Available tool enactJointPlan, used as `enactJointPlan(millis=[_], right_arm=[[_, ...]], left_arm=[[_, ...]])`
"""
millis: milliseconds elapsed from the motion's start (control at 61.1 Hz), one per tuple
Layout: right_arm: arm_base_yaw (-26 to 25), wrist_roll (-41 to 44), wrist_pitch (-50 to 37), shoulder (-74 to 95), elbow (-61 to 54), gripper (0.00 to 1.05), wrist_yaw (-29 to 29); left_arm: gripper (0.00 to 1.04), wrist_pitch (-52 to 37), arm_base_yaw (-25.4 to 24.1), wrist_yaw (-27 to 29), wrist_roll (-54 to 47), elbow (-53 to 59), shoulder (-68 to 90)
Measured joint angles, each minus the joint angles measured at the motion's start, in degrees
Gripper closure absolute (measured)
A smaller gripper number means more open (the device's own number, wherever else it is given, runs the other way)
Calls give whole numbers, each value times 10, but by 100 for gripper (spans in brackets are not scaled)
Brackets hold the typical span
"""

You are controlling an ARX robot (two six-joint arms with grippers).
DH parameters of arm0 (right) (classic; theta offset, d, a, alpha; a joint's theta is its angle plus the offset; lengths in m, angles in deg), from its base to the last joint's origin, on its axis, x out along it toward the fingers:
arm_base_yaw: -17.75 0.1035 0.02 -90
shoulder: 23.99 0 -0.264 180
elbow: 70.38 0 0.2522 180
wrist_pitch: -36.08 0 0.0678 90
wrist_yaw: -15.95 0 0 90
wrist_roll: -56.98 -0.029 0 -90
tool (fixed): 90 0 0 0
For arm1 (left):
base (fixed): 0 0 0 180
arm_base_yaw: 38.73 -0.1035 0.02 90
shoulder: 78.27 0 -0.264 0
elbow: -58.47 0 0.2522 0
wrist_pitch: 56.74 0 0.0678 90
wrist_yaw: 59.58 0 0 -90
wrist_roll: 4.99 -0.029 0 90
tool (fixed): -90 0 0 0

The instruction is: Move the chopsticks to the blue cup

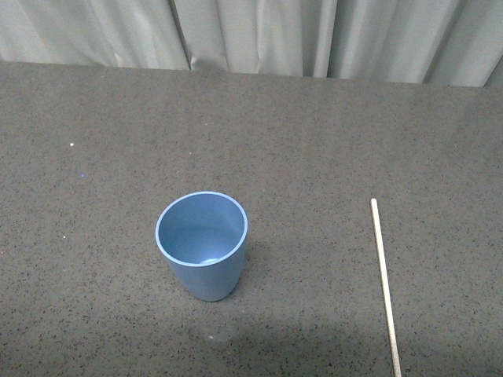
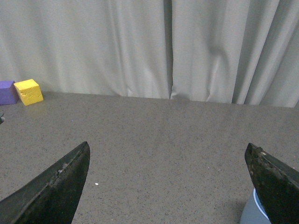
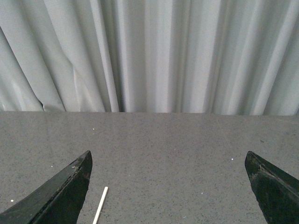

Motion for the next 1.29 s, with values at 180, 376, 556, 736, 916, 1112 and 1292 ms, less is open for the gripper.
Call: enactJointPlan(millis=[180, 376, 556, 736, 916, 1112, 1292], right_arm=[[0, 0, 0, 0, 0, 9, 0], [0, 0, 0, 0, 0, 9, 0], [0, 0, 0, 0, 0, 9, 0], [0, 0, 0, 0, 0, 9, 0], [0, 0, 0, 0, 0, 9, 0], [43, 84, 15, 58, 15, 9, -146], [58, 110, -55, 283, 56, 9, -131]], left_arm=[[7, 0, 0, 0, 0, 0, 0], [7, 0, 0, 0, 0, 0, 0], [7, 0, 0, 0, 0, 0, 0], [7, 0, 0, 0, 0, 0, 0], [7, 0, 0, 0, 0, 0, 0], [7, 0, 0, 1, 0, 0, 0], [7, 0, 0, 0, 0, 0, 0]])
